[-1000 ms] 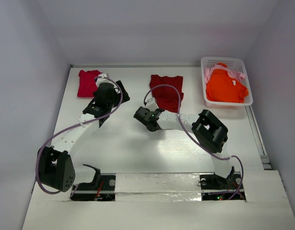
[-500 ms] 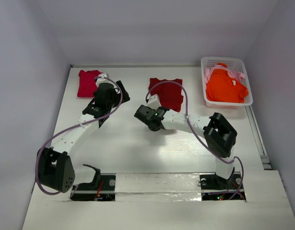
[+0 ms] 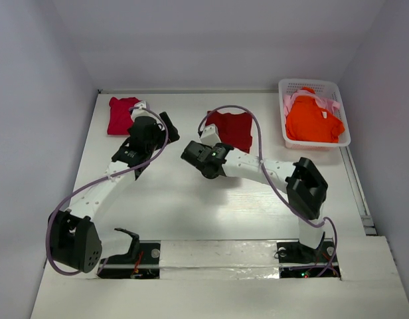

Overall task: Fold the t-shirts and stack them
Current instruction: Fold the tshirt

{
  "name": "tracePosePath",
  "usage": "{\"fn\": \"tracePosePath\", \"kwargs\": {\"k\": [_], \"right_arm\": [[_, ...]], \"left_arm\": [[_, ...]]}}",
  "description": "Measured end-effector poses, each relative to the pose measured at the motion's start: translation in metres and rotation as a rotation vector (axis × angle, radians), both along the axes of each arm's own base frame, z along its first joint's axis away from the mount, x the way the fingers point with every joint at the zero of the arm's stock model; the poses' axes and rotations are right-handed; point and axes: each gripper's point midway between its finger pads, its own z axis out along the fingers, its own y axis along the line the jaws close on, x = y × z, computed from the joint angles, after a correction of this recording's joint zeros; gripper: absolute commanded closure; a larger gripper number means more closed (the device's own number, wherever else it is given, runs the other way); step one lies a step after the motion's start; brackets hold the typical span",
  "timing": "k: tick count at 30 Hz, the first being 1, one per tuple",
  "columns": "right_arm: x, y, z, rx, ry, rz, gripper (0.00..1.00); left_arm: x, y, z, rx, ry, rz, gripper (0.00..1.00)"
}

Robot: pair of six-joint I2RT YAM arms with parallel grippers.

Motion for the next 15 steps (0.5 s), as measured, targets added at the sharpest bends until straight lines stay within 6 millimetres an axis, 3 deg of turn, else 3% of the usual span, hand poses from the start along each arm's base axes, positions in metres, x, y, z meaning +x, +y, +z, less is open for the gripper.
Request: {"fn": "tracePosePath", "kwargs": {"k": [9, 15], "right_arm": [[0.011, 0.006, 0.029, 0.020, -0.059, -0.009, 1.00], [0.025, -0.001, 0.041, 0.024, -0.081, -0.028, 1.00]], "left_arm": [[-0.002, 0.000, -0.005, 0.002, 0.009, -0.003, 0.01], [-0.003, 0.000, -0.004, 0.000, 0.009, -0.006, 0.01]]}}
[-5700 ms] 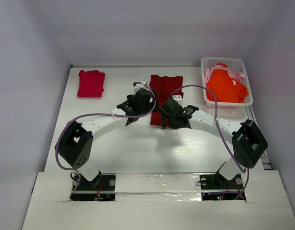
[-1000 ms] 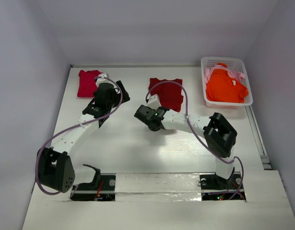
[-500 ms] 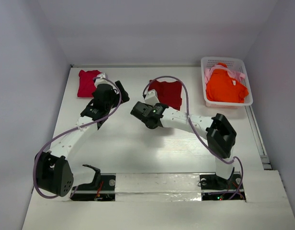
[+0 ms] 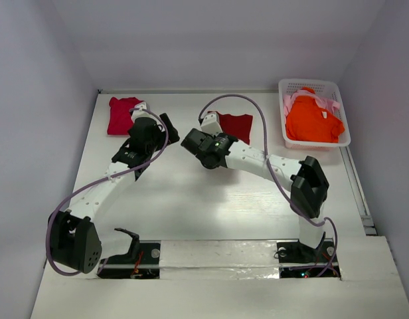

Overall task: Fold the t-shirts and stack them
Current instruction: Fold the tshirt

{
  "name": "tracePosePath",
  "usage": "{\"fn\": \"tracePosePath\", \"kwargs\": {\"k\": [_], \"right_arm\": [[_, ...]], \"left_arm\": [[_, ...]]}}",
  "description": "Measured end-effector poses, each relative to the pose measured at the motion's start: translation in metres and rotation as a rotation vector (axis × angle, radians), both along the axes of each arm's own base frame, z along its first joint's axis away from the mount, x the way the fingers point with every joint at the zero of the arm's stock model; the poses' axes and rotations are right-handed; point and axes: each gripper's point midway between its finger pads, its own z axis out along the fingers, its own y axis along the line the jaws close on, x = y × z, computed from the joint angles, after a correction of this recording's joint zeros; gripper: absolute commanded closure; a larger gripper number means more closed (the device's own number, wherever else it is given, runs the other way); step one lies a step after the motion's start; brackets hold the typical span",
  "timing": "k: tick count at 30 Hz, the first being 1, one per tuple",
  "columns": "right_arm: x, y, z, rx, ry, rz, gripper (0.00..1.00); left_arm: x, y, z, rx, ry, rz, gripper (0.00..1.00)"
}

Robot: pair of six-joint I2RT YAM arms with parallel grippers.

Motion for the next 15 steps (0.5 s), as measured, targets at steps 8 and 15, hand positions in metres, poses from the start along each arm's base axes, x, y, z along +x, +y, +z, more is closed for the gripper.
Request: {"fn": "tracePosePath", "kwargs": {"k": [8, 15], "right_arm": [[0.025, -0.017, 0.010, -0.006, -0.025, -0.033, 1.00], [0.048, -0.023, 0.015, 0.016, -0.045, -0.029, 1.00]], "left_arm": [[0.000, 0.000, 0.000, 0.000, 0.000, -0.001, 0.01], [0.000, -0.001, 0.000, -0.002, 0.000, -0.003, 0.01]]}}
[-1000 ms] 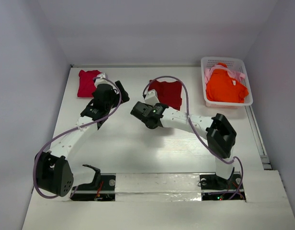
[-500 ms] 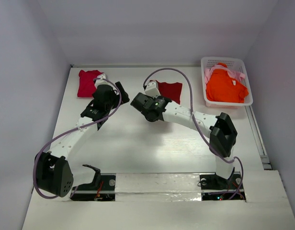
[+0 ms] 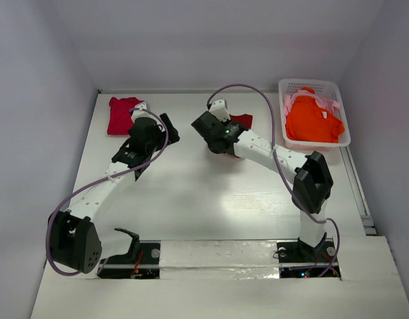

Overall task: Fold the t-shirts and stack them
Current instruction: Fold the tshirt

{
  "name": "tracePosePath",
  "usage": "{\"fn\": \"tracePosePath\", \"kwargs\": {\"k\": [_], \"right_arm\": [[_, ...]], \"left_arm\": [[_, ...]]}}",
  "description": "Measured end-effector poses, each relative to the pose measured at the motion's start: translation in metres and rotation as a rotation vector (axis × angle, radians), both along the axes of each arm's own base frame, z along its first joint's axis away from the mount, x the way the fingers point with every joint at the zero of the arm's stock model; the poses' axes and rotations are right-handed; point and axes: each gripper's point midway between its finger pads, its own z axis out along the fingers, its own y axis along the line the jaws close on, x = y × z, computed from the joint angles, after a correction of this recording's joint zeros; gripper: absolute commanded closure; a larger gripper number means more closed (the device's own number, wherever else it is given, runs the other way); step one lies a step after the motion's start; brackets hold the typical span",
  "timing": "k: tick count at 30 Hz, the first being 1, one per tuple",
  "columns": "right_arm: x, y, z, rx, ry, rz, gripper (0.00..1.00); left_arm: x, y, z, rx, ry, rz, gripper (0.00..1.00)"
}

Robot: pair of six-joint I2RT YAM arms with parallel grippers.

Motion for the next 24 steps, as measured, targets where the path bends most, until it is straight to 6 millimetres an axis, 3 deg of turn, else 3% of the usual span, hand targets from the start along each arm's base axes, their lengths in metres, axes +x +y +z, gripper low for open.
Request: {"fn": "tracePosePath", "kwargs": {"k": [24], "right_arm": [[0.057, -0.001, 0.017, 0.071, -0.044, 0.055, 1.00]], "left_arm": [[0.000, -0.001, 0.000, -0.004, 0.001, -0.007, 0.01]]}}
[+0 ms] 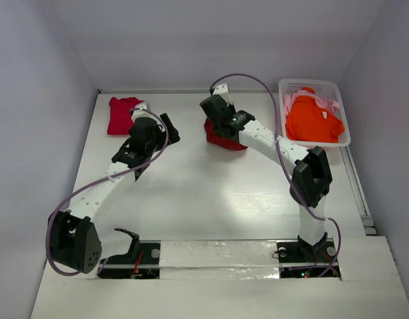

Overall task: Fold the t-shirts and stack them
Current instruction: Fold the tshirt

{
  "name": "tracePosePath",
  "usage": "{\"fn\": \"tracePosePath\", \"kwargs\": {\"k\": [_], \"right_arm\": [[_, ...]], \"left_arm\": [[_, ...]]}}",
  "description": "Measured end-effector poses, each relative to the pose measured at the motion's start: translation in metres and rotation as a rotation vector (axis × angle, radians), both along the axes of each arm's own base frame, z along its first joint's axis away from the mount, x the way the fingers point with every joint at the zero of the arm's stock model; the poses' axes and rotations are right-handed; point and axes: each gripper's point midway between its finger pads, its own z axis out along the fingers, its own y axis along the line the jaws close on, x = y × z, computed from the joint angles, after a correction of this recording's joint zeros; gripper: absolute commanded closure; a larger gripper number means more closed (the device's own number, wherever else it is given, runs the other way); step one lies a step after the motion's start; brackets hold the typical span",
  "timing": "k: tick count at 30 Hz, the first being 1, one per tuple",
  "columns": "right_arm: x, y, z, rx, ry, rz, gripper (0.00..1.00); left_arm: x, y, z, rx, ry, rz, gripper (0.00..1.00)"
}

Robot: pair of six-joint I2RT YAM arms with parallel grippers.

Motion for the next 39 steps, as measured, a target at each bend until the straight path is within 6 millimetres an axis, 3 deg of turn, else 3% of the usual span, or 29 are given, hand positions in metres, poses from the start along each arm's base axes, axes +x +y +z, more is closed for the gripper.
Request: {"fn": "tracePosePath", "kwargs": {"k": [15, 28, 39], "right_arm": [[0.030, 0.007, -0.016, -0.018, 0.000, 0.042, 1.00], [0.057, -0.012, -0.028, 0.006, 0.020, 0.020, 1.00], [0.087, -0.010, -0.033, 0.087, 0.039, 0.033, 1.00]], "left_arm": [[0.000, -0.002, -0.004, -0.006, -0.003, -0.009, 0.01], [0.004, -0.005, -0.010, -0.007, 0.004, -0.015, 0.01], [0.006, -0.006, -0.016, -0.003, 0.018, -0.016, 0.01]]}}
